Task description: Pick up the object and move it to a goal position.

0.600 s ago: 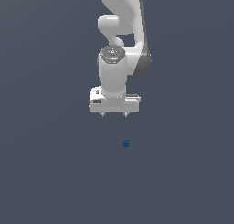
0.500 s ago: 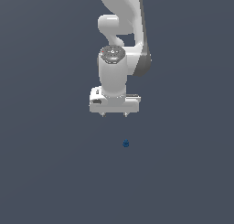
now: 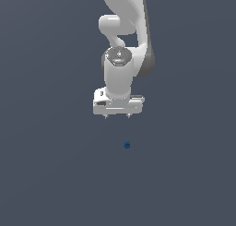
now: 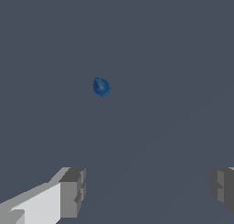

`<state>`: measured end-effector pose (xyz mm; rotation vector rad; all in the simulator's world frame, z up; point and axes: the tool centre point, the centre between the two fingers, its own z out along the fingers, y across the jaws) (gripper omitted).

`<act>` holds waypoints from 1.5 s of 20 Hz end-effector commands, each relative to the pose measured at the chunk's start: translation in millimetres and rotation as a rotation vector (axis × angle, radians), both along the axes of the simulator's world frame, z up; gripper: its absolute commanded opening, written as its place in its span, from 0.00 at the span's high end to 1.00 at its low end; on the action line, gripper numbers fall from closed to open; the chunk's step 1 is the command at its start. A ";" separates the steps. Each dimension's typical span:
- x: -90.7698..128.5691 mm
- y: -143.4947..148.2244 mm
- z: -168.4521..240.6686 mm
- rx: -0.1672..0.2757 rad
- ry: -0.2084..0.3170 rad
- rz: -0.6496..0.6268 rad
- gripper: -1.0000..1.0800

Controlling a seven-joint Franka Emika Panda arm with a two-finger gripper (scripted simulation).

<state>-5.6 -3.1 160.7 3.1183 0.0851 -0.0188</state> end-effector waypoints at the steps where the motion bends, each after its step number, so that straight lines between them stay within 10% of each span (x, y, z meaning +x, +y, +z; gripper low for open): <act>1: -0.1 -0.3 0.0 -0.001 0.001 0.001 0.04; 30: 50.5 27.9 -39.7 0.014 -0.012 -0.466 0.04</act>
